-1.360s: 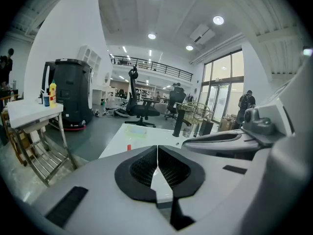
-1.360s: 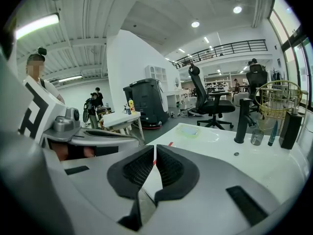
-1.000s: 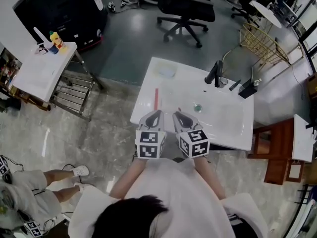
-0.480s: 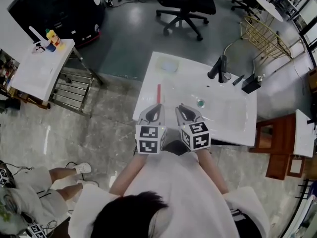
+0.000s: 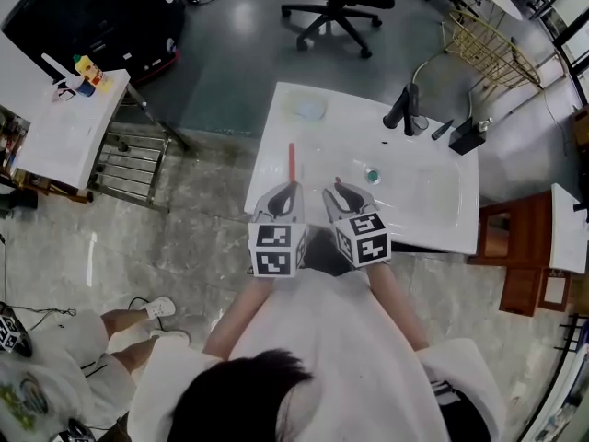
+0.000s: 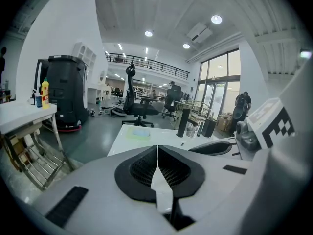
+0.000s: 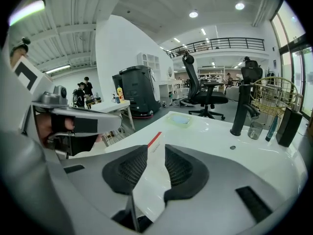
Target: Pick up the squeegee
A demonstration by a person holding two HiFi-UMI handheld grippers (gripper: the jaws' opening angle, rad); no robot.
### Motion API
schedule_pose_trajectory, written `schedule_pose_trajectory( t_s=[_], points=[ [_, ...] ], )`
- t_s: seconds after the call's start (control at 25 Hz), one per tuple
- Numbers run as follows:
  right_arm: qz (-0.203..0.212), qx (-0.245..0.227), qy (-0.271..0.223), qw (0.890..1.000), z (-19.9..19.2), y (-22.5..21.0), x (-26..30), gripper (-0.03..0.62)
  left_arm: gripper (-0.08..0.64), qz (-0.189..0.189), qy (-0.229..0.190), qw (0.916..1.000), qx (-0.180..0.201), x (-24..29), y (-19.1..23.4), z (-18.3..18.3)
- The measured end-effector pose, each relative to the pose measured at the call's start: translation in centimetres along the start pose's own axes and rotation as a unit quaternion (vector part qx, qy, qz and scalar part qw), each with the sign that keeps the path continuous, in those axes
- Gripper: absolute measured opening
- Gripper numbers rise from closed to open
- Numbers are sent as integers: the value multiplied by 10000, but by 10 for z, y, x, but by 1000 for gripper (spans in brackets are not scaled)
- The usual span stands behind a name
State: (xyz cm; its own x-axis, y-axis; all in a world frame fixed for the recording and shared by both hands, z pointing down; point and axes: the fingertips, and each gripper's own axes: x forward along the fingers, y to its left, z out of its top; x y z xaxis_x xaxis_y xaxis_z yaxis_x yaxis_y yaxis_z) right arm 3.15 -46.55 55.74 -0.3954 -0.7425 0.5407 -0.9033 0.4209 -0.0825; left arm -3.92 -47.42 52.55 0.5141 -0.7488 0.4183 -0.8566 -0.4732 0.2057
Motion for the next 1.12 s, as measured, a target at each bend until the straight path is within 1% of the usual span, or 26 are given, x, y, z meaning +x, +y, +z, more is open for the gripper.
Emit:
schedule_pose_trajectory(
  t_s=[0.04, 0.2, 0.36, 0.48, 0.64, 0.72, 0.84, 0.96, 1.12],
  points=[
    [11, -15, 20, 10000, -1, 0, 1, 115, 26, 6, 9, 10000, 5, 0, 0, 0],
    [-63, -160, 16, 9999, -1, -5, 8, 118, 26, 40, -10, 10000, 24, 3, 4, 2],
    [-37, -387, 184, 9991, -7, -9, 18, 121, 26, 79, -26, 10000, 47, 9, 9, 8],
    [172, -562, 333, 9977, -13, -10, 27, 134, 26, 116, -45, 9999, 65, 15, 11, 13],
    [652, -860, 573, 9925, -16, -9, 40, 156, 26, 186, -18, 9998, 25, 26, 14, 16],
    [763, -953, 679, 9902, -17, -14, 47, 164, 26, 217, 4, 9998, 18, 31, 15, 18],
    [991, -1174, 862, 9844, -21, -19, 59, 170, 26, 269, 31, 9996, -9, 41, 19, 19],
    [1275, -1443, 1075, 9754, -27, -19, 69, 173, 26, 342, 92, 9994, -67, 50, 24, 19],
    [1534, -1767, 1396, 9622, -37, -20, 80, 187, 26, 429, 193, 9988, -162, 61, 29, 18]
  ],
)
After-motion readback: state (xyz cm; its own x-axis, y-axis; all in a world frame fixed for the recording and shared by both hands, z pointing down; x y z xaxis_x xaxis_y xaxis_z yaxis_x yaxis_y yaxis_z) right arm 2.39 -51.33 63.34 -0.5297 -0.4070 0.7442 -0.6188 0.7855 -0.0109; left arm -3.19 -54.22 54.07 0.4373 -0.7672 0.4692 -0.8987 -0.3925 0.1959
